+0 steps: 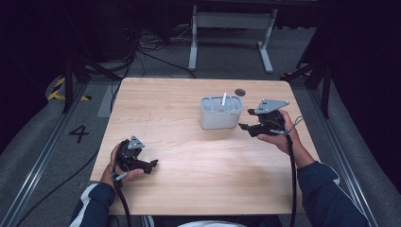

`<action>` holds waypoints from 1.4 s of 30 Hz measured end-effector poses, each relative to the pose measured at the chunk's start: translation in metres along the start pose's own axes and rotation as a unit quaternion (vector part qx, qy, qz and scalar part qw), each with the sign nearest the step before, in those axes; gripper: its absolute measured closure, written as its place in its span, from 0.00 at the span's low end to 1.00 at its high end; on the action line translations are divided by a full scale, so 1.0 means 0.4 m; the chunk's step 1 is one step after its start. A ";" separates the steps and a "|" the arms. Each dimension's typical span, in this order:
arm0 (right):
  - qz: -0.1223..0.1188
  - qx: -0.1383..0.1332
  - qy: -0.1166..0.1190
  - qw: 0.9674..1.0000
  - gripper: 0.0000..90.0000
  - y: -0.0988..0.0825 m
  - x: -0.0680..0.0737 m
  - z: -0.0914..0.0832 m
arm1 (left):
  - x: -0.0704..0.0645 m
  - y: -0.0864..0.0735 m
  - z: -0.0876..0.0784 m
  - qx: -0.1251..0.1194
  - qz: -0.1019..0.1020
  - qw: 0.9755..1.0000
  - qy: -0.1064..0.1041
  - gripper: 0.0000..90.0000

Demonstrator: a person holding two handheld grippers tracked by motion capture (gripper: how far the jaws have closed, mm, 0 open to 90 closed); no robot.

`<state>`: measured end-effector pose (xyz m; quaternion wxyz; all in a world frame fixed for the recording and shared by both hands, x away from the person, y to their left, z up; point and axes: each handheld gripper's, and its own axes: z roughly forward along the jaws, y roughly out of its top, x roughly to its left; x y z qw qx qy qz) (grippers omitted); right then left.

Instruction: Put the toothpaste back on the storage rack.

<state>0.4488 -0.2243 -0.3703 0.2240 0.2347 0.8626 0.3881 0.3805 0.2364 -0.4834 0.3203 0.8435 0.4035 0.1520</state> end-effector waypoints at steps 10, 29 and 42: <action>-0.003 0.011 0.000 1.000 0.38 -0.036 0.007 -0.026 | 0.000 0.000 0.000 0.000 0.001 1.000 0.000 0.01; -0.009 0.027 -0.004 1.000 0.36 -0.115 0.033 -0.058 | 0.001 0.000 0.000 -0.002 0.003 1.000 0.003 0.01; 0.000 0.039 -0.015 0.999 0.36 -0.181 0.043 -0.068 | 0.001 0.000 0.000 0.000 0.002 1.000 -0.001 0.00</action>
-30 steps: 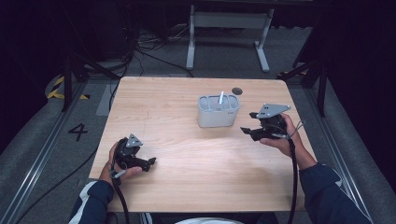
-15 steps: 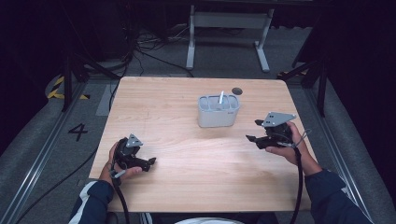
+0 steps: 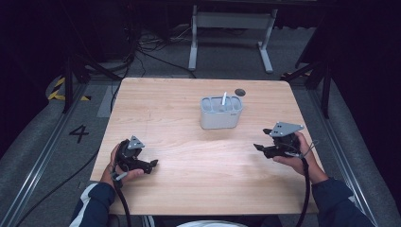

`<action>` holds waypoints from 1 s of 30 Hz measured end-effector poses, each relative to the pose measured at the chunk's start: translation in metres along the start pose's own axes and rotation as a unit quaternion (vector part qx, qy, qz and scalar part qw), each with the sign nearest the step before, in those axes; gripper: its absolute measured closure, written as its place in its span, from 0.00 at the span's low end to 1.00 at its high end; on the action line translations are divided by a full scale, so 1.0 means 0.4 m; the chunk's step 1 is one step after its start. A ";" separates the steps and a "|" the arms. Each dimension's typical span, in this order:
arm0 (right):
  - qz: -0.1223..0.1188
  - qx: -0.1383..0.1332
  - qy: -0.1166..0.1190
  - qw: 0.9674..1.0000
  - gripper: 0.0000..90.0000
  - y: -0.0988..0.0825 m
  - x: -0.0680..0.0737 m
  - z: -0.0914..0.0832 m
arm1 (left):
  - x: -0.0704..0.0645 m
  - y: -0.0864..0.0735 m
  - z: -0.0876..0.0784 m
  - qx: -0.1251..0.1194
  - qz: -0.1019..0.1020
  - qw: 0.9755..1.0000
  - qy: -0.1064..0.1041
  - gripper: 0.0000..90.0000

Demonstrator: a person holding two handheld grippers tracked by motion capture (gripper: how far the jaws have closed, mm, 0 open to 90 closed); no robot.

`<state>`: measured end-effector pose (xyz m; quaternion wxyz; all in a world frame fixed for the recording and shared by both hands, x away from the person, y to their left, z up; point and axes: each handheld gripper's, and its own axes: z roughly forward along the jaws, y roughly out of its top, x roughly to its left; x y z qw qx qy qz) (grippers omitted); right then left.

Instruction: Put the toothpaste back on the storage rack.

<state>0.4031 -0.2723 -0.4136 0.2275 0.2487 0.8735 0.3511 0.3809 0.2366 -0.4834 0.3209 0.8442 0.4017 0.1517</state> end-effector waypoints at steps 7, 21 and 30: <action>0.008 0.009 0.000 1.000 0.36 -0.037 0.001 -0.005 | 0.000 0.000 0.000 0.000 0.000 1.000 -0.001 0.00; 0.013 0.025 -0.002 1.000 0.36 -0.104 0.002 -0.015 | 0.000 0.000 0.001 -0.001 -0.001 1.000 0.000 0.00; 0.028 0.037 -0.004 0.999 0.36 -0.142 0.008 -0.021 | 0.001 0.001 0.001 -0.002 0.002 1.000 0.000 0.00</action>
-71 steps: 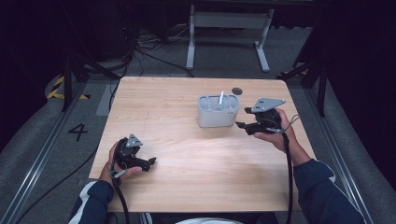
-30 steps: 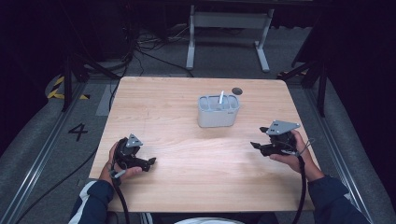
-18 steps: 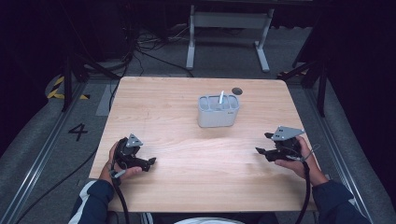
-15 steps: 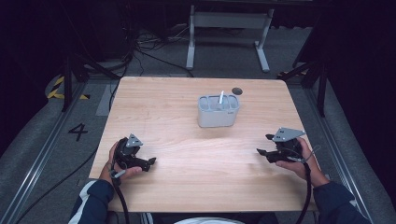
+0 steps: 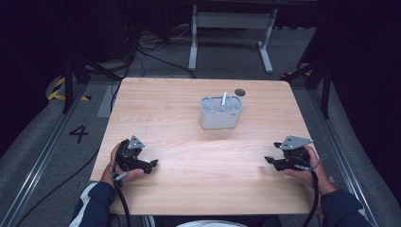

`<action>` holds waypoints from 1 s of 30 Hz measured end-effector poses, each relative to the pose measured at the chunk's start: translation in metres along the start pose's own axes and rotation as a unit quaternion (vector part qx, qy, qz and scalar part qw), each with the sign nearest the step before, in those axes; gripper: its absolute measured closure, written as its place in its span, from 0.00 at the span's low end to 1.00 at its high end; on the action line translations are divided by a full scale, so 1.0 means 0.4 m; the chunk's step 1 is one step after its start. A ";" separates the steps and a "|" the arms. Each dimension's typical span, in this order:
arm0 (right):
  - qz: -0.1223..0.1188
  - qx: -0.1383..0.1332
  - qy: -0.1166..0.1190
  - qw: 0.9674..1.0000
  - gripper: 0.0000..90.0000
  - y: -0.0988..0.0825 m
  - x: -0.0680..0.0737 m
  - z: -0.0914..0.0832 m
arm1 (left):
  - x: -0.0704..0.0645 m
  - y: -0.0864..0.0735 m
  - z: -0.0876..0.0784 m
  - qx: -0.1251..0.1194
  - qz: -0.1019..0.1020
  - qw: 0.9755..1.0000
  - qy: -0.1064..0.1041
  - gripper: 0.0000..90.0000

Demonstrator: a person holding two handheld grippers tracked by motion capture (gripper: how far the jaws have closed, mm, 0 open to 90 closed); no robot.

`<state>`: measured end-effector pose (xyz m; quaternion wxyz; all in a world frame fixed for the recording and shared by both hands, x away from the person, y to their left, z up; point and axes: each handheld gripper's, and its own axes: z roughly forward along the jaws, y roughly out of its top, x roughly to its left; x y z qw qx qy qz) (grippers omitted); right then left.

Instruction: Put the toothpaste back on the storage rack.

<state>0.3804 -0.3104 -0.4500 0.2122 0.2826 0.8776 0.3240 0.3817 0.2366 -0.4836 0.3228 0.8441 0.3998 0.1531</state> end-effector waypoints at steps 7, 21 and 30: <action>0.017 0.005 0.004 1.000 0.36 -0.034 -0.004 -0.007 | 0.000 0.000 -0.001 0.001 -0.001 1.000 0.000 0.00; 0.046 -0.007 0.030 0.998 0.35 -0.103 -0.018 -0.036 | 0.000 0.001 -0.001 0.004 0.001 1.000 -0.003 0.00; 0.068 -0.009 0.031 0.997 0.34 -0.135 -0.021 -0.041 | -0.002 0.000 -0.001 0.004 -0.004 1.000 -0.002 0.00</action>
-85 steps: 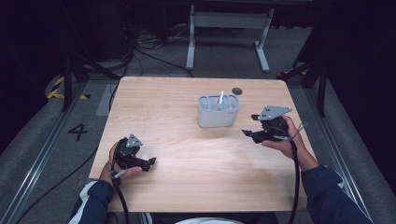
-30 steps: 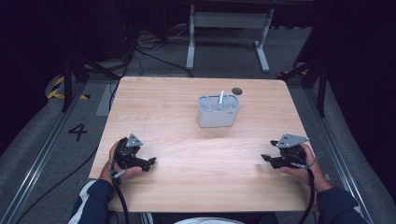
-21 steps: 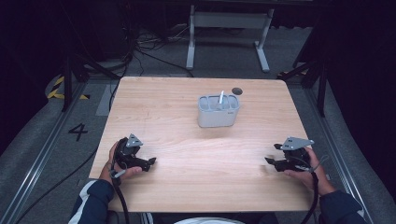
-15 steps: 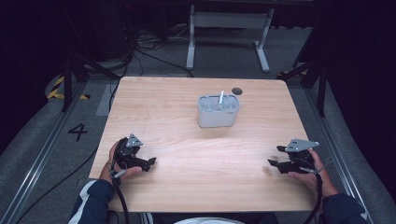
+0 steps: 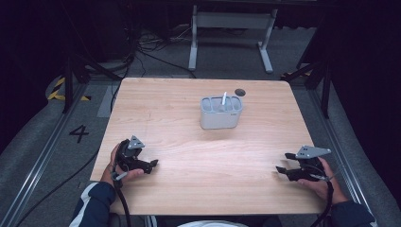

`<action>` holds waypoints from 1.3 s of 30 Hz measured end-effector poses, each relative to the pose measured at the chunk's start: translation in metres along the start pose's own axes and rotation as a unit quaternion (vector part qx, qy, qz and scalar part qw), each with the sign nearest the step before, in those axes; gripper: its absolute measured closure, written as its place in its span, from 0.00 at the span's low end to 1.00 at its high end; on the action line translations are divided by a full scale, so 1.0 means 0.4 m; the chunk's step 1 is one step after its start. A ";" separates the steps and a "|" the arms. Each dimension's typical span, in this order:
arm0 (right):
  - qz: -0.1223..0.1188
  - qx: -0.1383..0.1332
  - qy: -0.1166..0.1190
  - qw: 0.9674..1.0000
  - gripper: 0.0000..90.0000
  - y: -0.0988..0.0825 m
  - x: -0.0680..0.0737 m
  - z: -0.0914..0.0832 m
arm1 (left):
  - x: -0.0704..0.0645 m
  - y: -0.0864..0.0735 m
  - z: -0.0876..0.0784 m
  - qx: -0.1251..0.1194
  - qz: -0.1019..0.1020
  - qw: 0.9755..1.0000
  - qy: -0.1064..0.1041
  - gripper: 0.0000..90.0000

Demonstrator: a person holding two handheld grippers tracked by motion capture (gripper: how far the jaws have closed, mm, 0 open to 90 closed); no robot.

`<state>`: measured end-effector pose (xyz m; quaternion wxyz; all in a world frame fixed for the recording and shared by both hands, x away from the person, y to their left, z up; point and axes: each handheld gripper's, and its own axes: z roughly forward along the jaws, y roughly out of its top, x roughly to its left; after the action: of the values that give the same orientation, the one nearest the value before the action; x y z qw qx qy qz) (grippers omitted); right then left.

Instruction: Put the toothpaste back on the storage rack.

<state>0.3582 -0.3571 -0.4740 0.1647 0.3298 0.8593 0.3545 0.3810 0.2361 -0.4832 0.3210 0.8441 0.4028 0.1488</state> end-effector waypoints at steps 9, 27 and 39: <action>0.024 -0.010 0.003 1.000 0.30 -0.025 -0.005 0.007 | 0.002 0.000 0.001 -0.003 0.004 1.000 0.003 0.00; 0.042 -0.020 -0.005 0.999 0.27 -0.041 -0.002 0.001 | 0.003 0.003 0.002 0.000 0.008 1.000 0.001 0.00; 0.042 -0.018 -0.006 0.999 0.24 -0.036 -0.004 0.008 | 0.004 0.006 0.005 -0.001 0.010 1.000 -0.005 0.00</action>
<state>0.3548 -0.3643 -0.4865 0.1606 0.3644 0.8371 0.3751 0.3844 0.2354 -0.4833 0.3225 0.8485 0.3927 0.1478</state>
